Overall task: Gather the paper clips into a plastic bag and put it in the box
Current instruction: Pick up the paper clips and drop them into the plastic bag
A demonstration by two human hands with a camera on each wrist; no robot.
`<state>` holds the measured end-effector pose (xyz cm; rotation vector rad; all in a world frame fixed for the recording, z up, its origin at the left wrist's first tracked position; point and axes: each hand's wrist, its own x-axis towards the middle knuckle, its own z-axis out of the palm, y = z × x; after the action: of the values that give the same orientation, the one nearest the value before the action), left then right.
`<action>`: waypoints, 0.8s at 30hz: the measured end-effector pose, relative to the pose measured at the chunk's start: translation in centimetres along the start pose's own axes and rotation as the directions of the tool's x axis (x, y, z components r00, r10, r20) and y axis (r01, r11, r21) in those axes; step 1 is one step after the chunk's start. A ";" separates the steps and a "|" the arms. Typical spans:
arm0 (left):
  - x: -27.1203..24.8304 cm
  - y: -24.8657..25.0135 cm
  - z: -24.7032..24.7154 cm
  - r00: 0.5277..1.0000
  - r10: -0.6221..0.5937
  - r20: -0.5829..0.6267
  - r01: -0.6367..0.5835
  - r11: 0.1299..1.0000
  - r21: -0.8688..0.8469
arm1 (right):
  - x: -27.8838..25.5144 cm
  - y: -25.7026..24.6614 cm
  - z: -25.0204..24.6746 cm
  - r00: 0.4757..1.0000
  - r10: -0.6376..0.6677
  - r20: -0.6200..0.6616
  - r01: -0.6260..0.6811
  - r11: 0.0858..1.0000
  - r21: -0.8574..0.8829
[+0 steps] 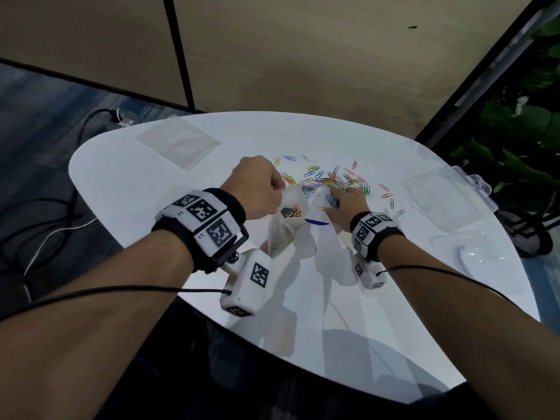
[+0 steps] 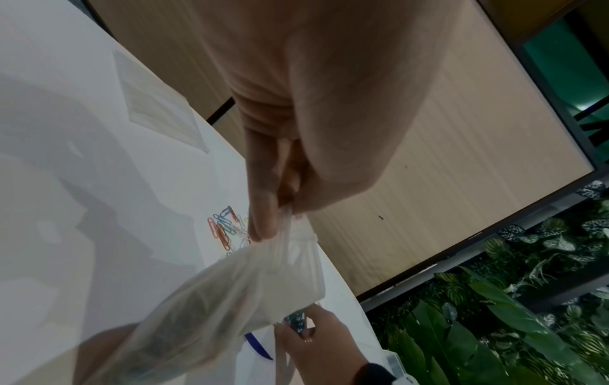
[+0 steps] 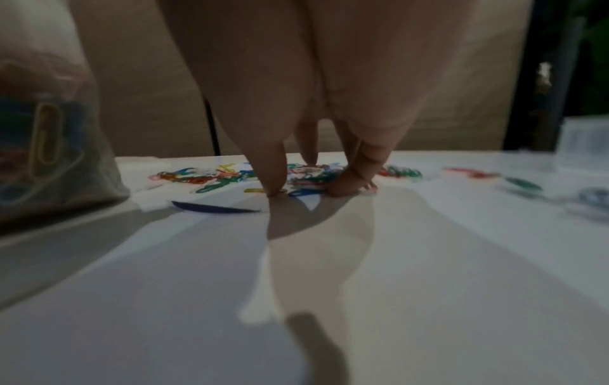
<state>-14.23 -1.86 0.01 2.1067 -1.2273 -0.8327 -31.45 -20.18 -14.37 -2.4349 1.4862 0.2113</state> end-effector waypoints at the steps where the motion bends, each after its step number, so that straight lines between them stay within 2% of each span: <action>1: 0.0 0.1 0.1 1.000 0.005 0.003 -0.005 1.000 0.005 | 0.2 -0.4 -0.1 0.999 -0.033 -0.004 0.033 0.998 -0.063; 4: -0.1 0.3 0.3 1.000 0.029 0.004 -0.029 0.999 0.035 | 0.0 -1.4 -0.6 0.994 -0.081 -0.079 0.069 0.988 -0.142; 8: -0.1 0.4 0.6 0.999 0.048 0.014 -0.048 0.997 0.066 | -0.3 -1.3 -1.3 0.995 -0.054 -0.078 0.041 0.986 -0.163; 11: 0.1 0.4 0.6 0.999 0.050 0.013 -0.050 0.997 0.056 | -0.4 -0.1 -2.0 0.998 0.030 -0.063 -0.038 0.990 -0.133; 15: 0.2 1.0 0.9 0.998 0.049 0.028 -0.050 0.997 0.050 | -0.5 3.4 -3.6 0.966 0.252 -0.059 -0.244 0.963 0.110; 17: 0.2 1.3 1.1 0.998 0.044 0.048 -0.047 0.998 0.051 | -0.7 5.3 -4.4 0.948 0.314 0.044 -0.311 0.892 0.329; 18: 0.2 1.5 1.3 0.998 0.043 0.054 -0.045 0.998 0.049 | -0.7 6.0 -4.7 0.940 0.320 0.115 -0.334 0.804 0.492; 19: 0.3 1.6 1.5 0.998 0.039 0.058 -0.041 0.998 0.047 | -0.9 6.2 -5.0 0.925 0.324 0.196 -0.364 0.615 0.699; 20: 0.3 1.8 1.6 0.998 0.036 0.059 -0.038 0.998 0.047 | -1.4 6.1 -5.5 0.910 0.317 0.268 -0.363 0.296 0.883; 21: 0.4 2.0 1.7 0.998 0.032 0.059 -0.034 0.998 0.049 | -1.8 6.2 -5.8 0.902 0.301 0.308 -0.329 0.020 0.944; 22: 0.5 2.1 1.8 0.998 0.028 0.055 -0.031 0.998 0.052 | -2.3 5.9 -6.3 0.911 0.241 0.334 -0.301 -0.166 0.939; 23: 0.5 2.3 1.9 0.998 0.024 0.050 -0.027 0.998 0.053 | -3.3 5.0 -7.1 0.929 0.151 0.337 -0.291 -0.264 0.920; 24: 0.5 2.4 2.0 0.999 0.020 0.046 -0.022 0.999 0.048 | -4.1 3.8 -8.0 0.943 0.057 0.328 -0.298 -0.300 0.906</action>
<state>-16.85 -3.65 0.30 2.1199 -1.3031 -0.8543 -36.85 -20.87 -6.25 -0.6497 1.0308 -0.6040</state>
